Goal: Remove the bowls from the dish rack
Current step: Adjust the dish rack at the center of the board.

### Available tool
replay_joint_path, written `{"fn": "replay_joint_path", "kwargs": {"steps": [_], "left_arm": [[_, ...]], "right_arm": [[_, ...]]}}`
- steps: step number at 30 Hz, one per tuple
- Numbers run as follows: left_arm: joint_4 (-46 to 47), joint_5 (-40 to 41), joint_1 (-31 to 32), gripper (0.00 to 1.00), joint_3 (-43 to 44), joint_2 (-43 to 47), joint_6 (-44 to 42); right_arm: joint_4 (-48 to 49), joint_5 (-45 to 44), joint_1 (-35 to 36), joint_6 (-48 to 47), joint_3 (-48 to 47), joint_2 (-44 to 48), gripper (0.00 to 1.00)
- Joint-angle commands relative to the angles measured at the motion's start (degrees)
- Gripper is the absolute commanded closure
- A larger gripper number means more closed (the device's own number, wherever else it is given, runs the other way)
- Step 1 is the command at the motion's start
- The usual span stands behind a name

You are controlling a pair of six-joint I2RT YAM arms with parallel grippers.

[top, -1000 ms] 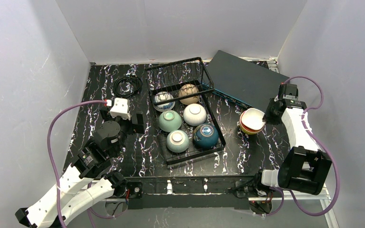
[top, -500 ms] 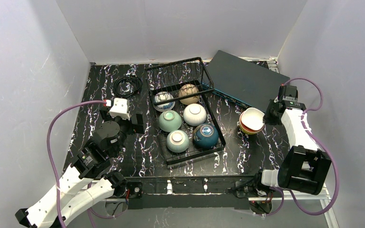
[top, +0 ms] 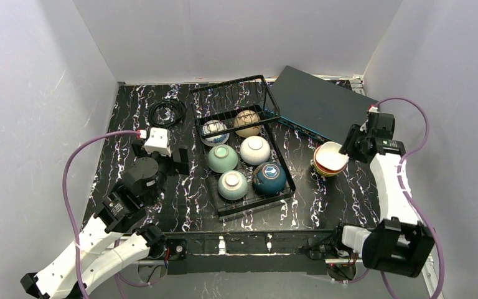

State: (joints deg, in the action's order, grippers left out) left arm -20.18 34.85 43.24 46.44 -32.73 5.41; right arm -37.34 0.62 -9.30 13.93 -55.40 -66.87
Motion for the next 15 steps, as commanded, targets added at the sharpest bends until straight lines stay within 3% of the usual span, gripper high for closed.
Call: {"fn": "replay_joint_path", "kwargs": {"steps": [1,13,15], "left_arm": [[-0.1,0.4,-0.3,0.02,0.0,-0.9,1.0],[-0.1,3.6,-0.6,0.02,-0.3,-1.3,0.6],[0.0,3.9,-0.7,0.02,-0.3,-1.3,0.5]], "right_arm": [[1.0,1.2,5.1,-2.2,-2.5,5.6,0.43],[4.5,-7.5,30.5,-0.8,2.9,11.5,0.19],[4.6,-9.6,35.4,0.4,3.8,11.9,0.03]]}}
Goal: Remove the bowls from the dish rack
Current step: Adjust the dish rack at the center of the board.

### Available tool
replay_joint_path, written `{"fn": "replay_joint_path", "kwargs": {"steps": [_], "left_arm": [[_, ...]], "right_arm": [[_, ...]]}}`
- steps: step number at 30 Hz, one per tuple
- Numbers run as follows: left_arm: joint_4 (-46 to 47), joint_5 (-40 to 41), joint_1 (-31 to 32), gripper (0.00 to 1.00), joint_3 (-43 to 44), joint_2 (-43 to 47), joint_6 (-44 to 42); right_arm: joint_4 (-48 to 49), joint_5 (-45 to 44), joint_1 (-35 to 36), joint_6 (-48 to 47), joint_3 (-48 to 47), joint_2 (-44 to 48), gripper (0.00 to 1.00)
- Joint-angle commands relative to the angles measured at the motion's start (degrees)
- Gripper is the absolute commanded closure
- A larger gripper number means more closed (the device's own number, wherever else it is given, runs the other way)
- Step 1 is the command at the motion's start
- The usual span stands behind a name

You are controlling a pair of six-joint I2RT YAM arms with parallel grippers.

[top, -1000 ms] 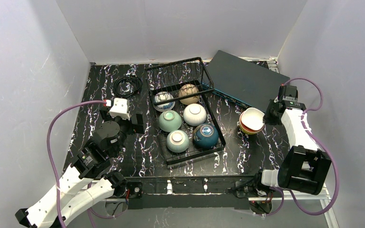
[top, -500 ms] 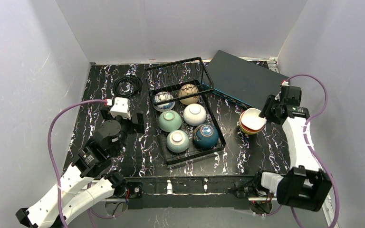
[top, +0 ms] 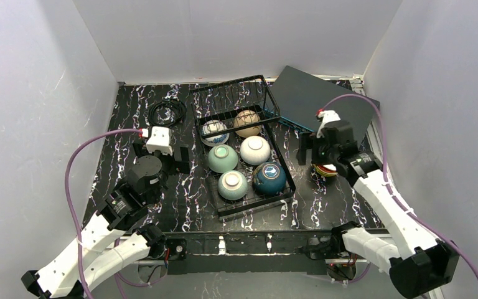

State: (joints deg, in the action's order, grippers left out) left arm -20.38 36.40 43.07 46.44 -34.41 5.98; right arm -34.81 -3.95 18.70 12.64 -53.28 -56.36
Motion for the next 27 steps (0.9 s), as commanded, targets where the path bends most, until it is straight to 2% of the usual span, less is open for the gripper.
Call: {"fn": "replay_joint_path", "kwargs": {"steps": [1,11,15,18,23,27], "left_arm": [[0.2,2.6,-0.6,0.02,-0.3,0.5,-0.2],[1.1,4.0,-1.8,0.02,-1.1,1.8,0.1],[1.2,4.2,-1.9,0.02,-1.2,1.3,0.0],[1.1,4.3,-2.1,0.02,-1.2,0.9,0.1],[1.4,4.6,-2.4,0.02,-1.3,0.8,0.0],[1.4,4.4,-2.6,0.02,-1.3,0.7,0.0]], "right_arm": [[1.9,-6.5,10.1,2.5,2.2,1.5,0.02],[-0.3,-20.4,35.7,13.6,6.7,0.6,0.01],[-0.8,-25.0,43.8,15.2,6.7,-3.5,0.01],[-1.9,-31.5,51.0,16.8,5.7,-7.9,0.01],[-5.8,-38.9,57.8,19.6,2.8,-15.4,0.01],[-5.4,-40.6,58.8,20.2,2.3,-18.9,0.01]]}}
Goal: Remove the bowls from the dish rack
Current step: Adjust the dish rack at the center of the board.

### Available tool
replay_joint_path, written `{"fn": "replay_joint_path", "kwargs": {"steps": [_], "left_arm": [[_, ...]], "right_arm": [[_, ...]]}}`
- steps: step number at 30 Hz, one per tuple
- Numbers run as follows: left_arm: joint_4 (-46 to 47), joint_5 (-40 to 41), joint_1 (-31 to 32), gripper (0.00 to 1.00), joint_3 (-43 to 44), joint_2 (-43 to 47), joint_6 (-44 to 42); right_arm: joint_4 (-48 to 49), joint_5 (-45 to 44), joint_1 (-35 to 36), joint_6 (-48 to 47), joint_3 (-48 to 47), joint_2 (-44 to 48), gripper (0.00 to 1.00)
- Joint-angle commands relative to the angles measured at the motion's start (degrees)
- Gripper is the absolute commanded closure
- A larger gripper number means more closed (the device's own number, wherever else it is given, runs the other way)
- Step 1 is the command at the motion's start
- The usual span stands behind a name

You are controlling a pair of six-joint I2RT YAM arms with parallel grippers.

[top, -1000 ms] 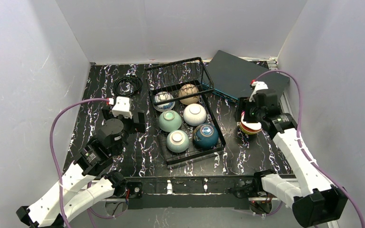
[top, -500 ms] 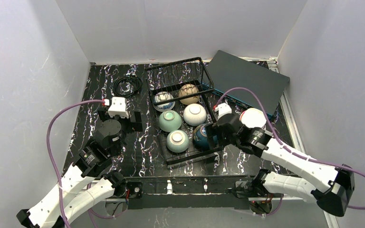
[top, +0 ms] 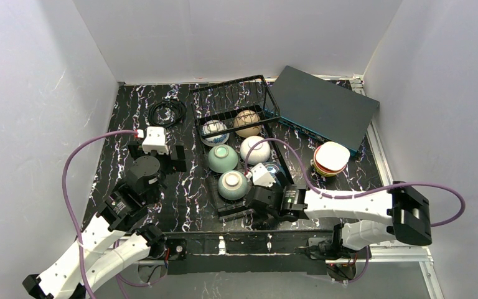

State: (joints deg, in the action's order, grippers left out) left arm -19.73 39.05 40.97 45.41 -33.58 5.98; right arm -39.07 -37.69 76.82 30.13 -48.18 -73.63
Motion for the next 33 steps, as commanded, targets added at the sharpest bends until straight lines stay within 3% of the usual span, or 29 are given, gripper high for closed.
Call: {"fn": "replay_joint_path", "kwargs": {"steps": [1,14,23,33], "left_arm": [[0.7,1.7,-0.5,0.02,-0.2,-0.2,0.0],[0.9,1.1,-1.3,0.02,-0.3,-0.5,0.0],[0.8,0.5,-1.8,0.02,-0.2,-0.4,0.2],[0.0,0.5,-2.3,0.02,0.4,-1.2,1.2]], "right_arm": [[-0.6,-7.5,0.8,2.6,-2.7,-1.9,0.01],[6.6,-16.9,-1.4,-0.7,-4.5,-6.9,0.02],[20.6,-11.5,-11.2,-12.0,-4.0,-6.9,0.01],[29.8,-7.8,-16.6,-18.4,-8.8,-15.8,0.01]]}}
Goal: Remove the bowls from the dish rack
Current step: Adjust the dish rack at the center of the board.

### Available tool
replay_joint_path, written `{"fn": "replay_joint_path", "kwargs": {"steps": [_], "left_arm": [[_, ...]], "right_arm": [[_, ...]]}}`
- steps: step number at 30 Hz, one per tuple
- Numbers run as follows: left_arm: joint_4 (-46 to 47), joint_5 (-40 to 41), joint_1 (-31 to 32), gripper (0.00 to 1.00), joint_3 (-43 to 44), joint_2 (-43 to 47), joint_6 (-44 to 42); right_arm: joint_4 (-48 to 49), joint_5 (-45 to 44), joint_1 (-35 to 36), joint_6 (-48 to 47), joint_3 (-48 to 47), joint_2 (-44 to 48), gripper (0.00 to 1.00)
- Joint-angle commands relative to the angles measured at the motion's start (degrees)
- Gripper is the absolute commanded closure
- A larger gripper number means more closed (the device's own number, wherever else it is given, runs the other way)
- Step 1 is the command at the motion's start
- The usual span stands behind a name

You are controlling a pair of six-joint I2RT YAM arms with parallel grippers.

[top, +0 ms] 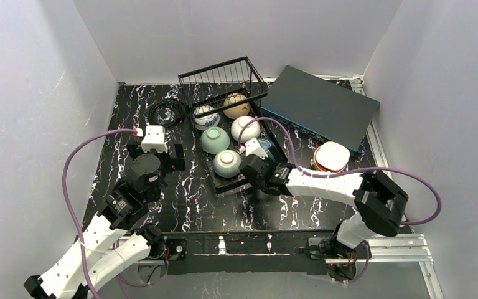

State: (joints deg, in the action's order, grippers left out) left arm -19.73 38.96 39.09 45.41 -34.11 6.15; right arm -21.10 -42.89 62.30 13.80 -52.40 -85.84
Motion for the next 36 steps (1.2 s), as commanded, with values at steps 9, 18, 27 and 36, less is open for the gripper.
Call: {"fn": "replay_joint_path", "kwargs": {"steps": [9,18,27,36], "left_arm": [[0.6,-1.3,-0.6,0.02,-0.3,-0.5,1.0],[-3.5,-1.8,-1.0,0.02,2.7,-3.5,4.1],[-11.6,-8.0,-2.2,0.02,8.9,-9.1,5.0],[-15.5,-11.8,-3.0,0.02,8.3,-9.3,7.9]], "right_arm": [[16.1,0.2,-6.6,-5.7,-8.5,-6.0,0.01],[10.1,5.8,-6.9,-7.7,-9.8,0.8,0.01],[3.2,8.3,-8.0,-8.9,-17.7,-1.6,0.01],[5.1,6.5,-8.3,-11.0,-22.6,-7.1,0.01]]}}
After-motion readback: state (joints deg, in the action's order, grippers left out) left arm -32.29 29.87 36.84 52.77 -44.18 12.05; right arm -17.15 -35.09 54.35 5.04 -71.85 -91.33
